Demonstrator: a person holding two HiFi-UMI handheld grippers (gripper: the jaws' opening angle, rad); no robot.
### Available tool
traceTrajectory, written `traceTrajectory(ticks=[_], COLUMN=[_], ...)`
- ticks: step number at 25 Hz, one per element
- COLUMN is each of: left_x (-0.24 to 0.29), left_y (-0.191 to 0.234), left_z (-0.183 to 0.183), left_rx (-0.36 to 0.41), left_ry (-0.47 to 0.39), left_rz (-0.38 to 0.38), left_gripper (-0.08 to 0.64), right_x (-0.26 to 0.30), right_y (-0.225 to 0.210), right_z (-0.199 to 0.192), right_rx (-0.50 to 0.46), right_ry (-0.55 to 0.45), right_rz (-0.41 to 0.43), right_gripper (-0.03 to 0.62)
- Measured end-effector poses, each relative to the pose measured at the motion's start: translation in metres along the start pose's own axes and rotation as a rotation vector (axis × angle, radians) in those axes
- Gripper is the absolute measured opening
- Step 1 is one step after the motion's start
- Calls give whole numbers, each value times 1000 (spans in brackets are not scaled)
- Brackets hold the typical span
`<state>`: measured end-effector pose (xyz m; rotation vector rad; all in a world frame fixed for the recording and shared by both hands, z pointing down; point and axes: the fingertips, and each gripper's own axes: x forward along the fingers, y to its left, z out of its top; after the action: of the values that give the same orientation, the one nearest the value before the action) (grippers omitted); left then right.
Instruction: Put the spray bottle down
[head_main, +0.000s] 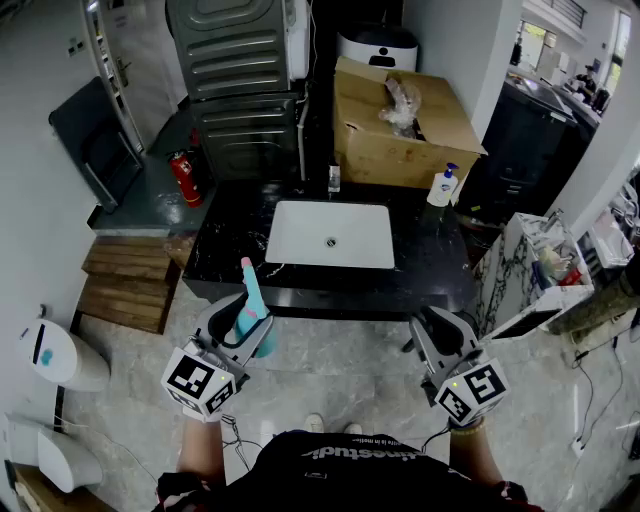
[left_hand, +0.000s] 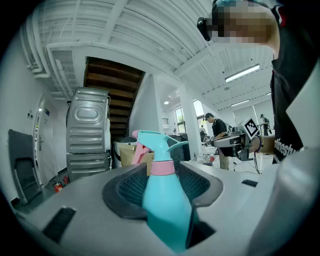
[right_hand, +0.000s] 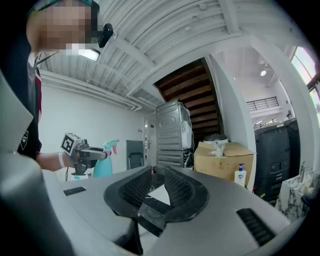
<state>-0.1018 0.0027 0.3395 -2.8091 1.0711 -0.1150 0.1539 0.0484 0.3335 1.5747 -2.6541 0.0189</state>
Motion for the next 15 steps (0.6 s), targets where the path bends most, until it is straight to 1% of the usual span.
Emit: traceTrajectory(ticks=[5,12,15], left_x=[3,6,8], left_y=[2,-2,-5], left_z=[4,5,6], left_rx=[-11,-15,-8], left_ry=[-9,-17,-18], left_rz=[22,22,19], left_gripper=[212,210,210], right_x=[1,0,-3], right_y=[-1,-4,-8], right_z=[2,0,4], right_rx=[-8,-11,0], right_ry=[0,-4,-34], right_rz=[8,13,11], right_gripper=[97,97,97])
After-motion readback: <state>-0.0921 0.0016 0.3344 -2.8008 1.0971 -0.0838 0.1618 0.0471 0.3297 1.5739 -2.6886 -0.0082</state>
